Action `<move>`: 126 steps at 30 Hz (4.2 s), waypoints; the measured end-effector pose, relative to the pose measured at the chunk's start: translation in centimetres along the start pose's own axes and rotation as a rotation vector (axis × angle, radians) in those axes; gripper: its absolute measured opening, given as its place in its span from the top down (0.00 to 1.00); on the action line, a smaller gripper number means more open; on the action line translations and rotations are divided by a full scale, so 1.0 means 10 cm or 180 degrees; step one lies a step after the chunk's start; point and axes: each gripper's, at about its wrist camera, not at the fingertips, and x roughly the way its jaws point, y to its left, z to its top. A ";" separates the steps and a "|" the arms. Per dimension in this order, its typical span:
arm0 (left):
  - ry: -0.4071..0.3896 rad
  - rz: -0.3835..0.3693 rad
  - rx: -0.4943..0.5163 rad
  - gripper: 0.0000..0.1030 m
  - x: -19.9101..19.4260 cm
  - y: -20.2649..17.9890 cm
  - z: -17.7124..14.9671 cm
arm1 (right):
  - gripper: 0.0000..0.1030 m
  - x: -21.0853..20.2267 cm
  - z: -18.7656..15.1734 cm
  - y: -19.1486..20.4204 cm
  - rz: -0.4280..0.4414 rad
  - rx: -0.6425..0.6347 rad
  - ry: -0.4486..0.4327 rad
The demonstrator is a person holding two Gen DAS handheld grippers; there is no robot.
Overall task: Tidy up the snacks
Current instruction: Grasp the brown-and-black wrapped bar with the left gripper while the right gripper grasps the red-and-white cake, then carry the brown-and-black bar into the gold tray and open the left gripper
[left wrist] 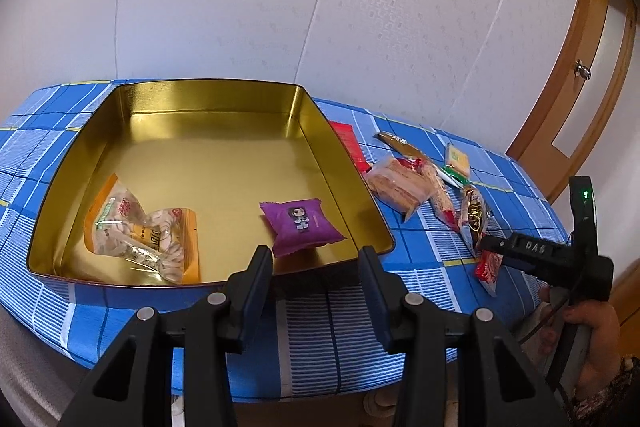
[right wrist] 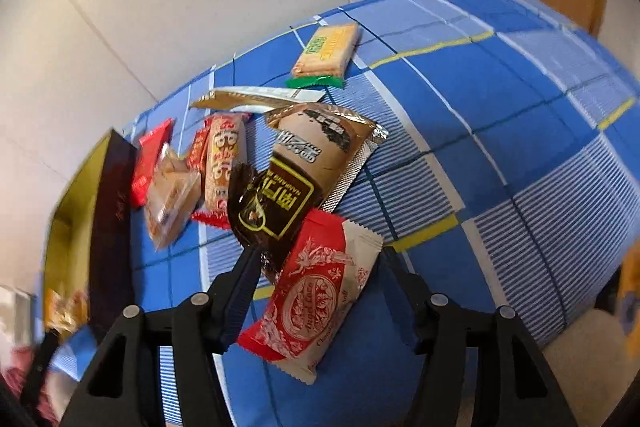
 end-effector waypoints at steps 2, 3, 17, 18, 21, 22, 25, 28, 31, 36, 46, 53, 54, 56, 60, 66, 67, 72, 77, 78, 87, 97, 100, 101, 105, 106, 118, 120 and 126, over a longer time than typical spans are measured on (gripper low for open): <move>0.0009 0.0006 0.0012 0.56 0.00 -0.01 0.00 | 0.40 0.02 -0.06 0.01 -0.0016 0.0016 0.0014; 0.0017 0.0003 0.0015 0.56 0.01 -0.01 0.00 | 0.41 0.00 -0.09 0.02 -0.0042 0.0003 -0.0045; 0.0071 -0.0089 0.0250 0.56 0.05 -0.27 0.06 | 0.57 0.01 0.07 -0.31 -0.0292 -0.0055 -0.0361; 0.0085 -0.0114 0.0284 0.56 0.06 -0.31 0.07 | 0.57 0.02 0.11 -0.35 -0.0293 -0.0060 -0.0373; 0.0165 -0.0221 0.0467 0.56 0.13 -0.49 0.10 | 0.57 0.05 0.22 -0.47 -0.0343 -0.0100 -0.0435; 0.0188 -0.0241 0.0514 0.56 0.15 -0.55 0.11 | 0.57 0.05 0.24 -0.50 -0.0358 -0.0113 -0.0466; 0.0288 -0.0313 0.0658 0.56 0.27 -0.75 0.16 | 0.59 0.09 0.27 -0.58 -0.0270 -0.0012 -0.0515; 0.0409 -0.0375 0.0772 0.56 0.44 -0.95 0.22 | 0.59 0.10 0.26 -0.53 -0.0401 -0.0067 -0.0617; 0.0489 -0.0466 0.0968 0.56 0.60 -1.19 0.26 | 0.60 0.10 0.26 -0.49 -0.0541 -0.0117 -0.0681; 0.0568 -0.0595 0.1358 0.56 0.83 -1.60 0.31 | 0.60 0.11 0.28 -0.59 -0.0607 0.0056 -0.0726; 0.0977 -0.0853 0.1632 0.33 1.47 -2.13 0.45 | 0.60 0.10 0.29 -0.68 -0.0619 0.0254 -0.0764; 0.0956 -0.0590 0.2110 0.33 1.75 -2.30 0.40 | 0.60 0.10 0.30 -0.74 -0.0643 0.0386 -0.0772; 0.0959 -0.0581 0.2225 0.33 1.78 -2.34 0.37 | 0.60 0.10 0.29 -0.74 -0.0642 0.0391 -0.0774; 0.0961 -0.0525 0.2436 0.33 1.81 -2.40 0.30 | 0.60 0.09 0.29 -0.75 -0.0623 0.0416 -0.0778; 0.0957 -0.0558 0.2637 0.33 1.88 -2.47 0.18 | 0.60 0.08 0.29 -0.78 -0.0588 0.0465 -0.0786; 0.0972 -0.0762 0.2319 0.47 1.92 -2.39 0.22 | 0.60 0.08 0.29 -0.77 -0.0588 0.0471 -0.0790; 0.0990 -0.0816 0.2224 0.50 1.91 -2.36 0.22 | 0.60 0.08 0.29 -0.77 -0.0588 0.0472 -0.0790; 0.0876 -0.0749 0.2143 0.58 1.79 -2.28 0.16 | 0.60 0.08 0.29 -0.75 -0.0577 0.0430 -0.0794; 0.0776 -0.0796 0.1893 0.68 1.67 -2.18 0.14 | 0.60 0.08 0.29 -0.75 -0.0587 0.0401 -0.0802; 0.0779 -0.0805 0.1845 0.68 1.65 -2.17 0.15 | 0.60 0.09 0.29 -0.74 -0.0591 0.0394 -0.0803; 0.0801 -0.0904 0.1699 0.69 1.53 -2.02 0.06 | 0.60 0.09 0.29 -0.73 -0.0610 0.0330 -0.0803; 0.0708 -0.1077 0.1338 0.70 1.29 -1.82 0.07 | 0.60 0.09 0.29 -0.73 -0.0624 0.0287 -0.0807; 0.0633 -0.1124 0.1226 0.70 1.17 -1.74 0.10 | 0.60 0.07 0.29 -0.72 -0.0594 0.0263 -0.0826; 0.0607 -0.1138 0.1183 0.70 1.13 -1.71 0.11 | 0.60 0.07 0.29 -0.71 -0.0588 0.0253 -0.0837; 0.0486 -0.1177 0.0975 0.69 0.93 -1.53 0.19 | 0.60 0.05 0.29 -0.70 -0.0570 0.0236 -0.0865; 0.0443 -0.1178 0.0905 0.69 0.87 -1.47 0.23 | 0.60 0.05 0.29 -0.70 -0.0570 0.0235 -0.0862; 0.0055 -0.0841 0.0227 0.69 0.48 -0.52 0.57 | 0.60 0.04 0.28 -0.66 -0.0573 0.0193 -0.0853; 0.0022 -0.0771 0.0065 0.69 0.46 -0.31 0.59 | 0.60 0.05 0.28 -0.66 -0.0576 0.0186 -0.0849; 0.0018 -0.0513 -0.0340 0.69 0.49 0.23 0.61 | 0.60 0.05 0.28 -0.65 -0.0595 0.0157 -0.0846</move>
